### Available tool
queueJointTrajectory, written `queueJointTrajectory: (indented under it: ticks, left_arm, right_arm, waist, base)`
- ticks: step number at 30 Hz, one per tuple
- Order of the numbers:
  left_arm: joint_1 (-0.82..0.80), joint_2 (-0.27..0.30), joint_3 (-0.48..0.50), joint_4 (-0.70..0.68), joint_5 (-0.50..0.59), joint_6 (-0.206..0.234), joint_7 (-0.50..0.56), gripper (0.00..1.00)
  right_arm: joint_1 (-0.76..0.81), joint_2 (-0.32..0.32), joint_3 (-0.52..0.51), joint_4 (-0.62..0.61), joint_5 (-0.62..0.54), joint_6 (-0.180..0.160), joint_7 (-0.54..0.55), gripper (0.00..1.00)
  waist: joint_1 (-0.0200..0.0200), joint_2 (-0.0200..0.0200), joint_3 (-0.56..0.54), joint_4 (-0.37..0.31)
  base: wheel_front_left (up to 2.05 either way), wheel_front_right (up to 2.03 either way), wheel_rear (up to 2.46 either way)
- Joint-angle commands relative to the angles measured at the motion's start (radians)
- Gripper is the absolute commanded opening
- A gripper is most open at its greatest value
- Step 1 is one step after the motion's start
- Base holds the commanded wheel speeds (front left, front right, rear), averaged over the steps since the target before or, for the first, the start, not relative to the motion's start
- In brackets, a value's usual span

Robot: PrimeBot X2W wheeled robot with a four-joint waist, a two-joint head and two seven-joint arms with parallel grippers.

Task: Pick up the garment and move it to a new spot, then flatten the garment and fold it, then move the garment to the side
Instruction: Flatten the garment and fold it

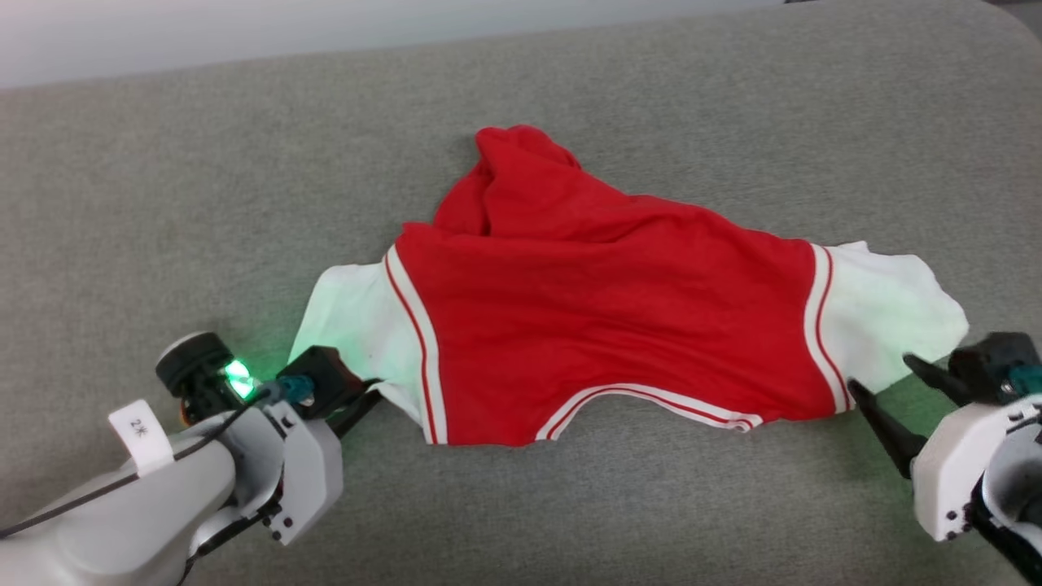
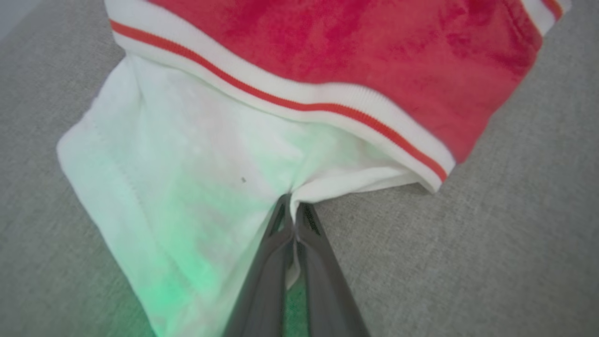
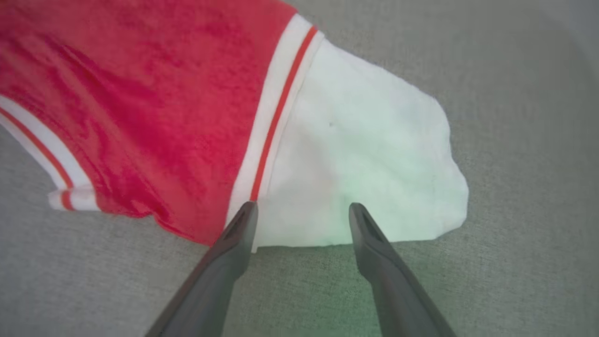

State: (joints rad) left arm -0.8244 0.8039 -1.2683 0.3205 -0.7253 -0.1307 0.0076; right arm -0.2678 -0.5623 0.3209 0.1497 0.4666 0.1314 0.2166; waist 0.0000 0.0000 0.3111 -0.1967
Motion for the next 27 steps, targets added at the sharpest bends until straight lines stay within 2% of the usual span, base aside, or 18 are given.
queueJointTrajectory:
  ticks: [1, 7, 15, 16, 17, 18, 22, 27]
  left_arm:
    - [0.016, -0.016, -0.023, 0.012, 0.009, 0.001, 0.015, 0.00]
    - [-0.015, -0.035, -0.021, -0.007, 0.023, 0.001, -0.002, 0.00]
    - [-0.025, -0.034, -0.023, -0.017, 0.028, 0.002, -0.006, 0.00]
    - [-0.027, -0.036, -0.022, -0.014, 0.022, 0.002, -0.011, 0.00]
    - [-0.028, -0.039, -0.022, -0.012, 0.016, 0.002, -0.016, 0.00]
    - [-0.030, -0.042, -0.022, -0.009, 0.008, 0.002, -0.024, 0.00]
    - [-0.036, -0.046, -0.019, 0.004, -0.018, 0.002, -0.067, 0.00]
    - [-0.052, -0.057, -0.012, 0.022, -0.154, 0.002, -0.180, 0.00]
  right_arm:
    - [-0.015, -0.023, 0.020, 0.014, 0.014, -0.001, 0.040, 1.00]
    - [-0.089, -0.079, 0.099, 0.053, 0.120, -0.001, 0.251, 1.00]
    - [-0.149, -0.061, 0.177, 0.121, 0.137, -0.001, 0.315, 1.00]
    - [-0.146, -0.064, 0.193, 0.126, 0.137, -0.001, 0.318, 0.93]
    - [-0.147, -0.065, 0.200, 0.131, 0.144, -0.001, 0.316, 0.22]
    - [-0.149, -0.068, 0.210, 0.130, 0.149, -0.001, 0.305, 0.00]
    - [-0.156, -0.084, 0.192, 0.123, 0.172, -0.001, 0.241, 0.00]
    - [-0.161, -0.144, 0.175, 0.035, 0.206, -0.001, 0.136, 0.00]
  waist:
    - [0.0000, 0.0000, 0.007, 0.011]
    - [0.0000, 0.0000, 0.033, 0.043]
    - [0.0000, 0.0000, 0.057, 0.064]
    - [0.0000, 0.0000, 0.057, 0.065]
    - [0.0000, 0.0000, 0.056, 0.067]
    - [0.0000, 0.0000, 0.055, 0.069]
    - [0.0000, 0.0000, 0.036, 0.075]
    - [0.0000, 0.0000, -0.001, 0.096]
  base:
    - [0.00, 0.00, 0.00]
    - [0.00, 0.00, 0.00]
    - [0.00, 0.00, 0.00]
    - [0.00, 0.00, 0.00]
    - [0.00, 0.00, 0.00]
    - [0.00, 0.00, 0.00]
    - [0.00, 0.00, 0.00]
    - [0.00, 0.00, 0.00]
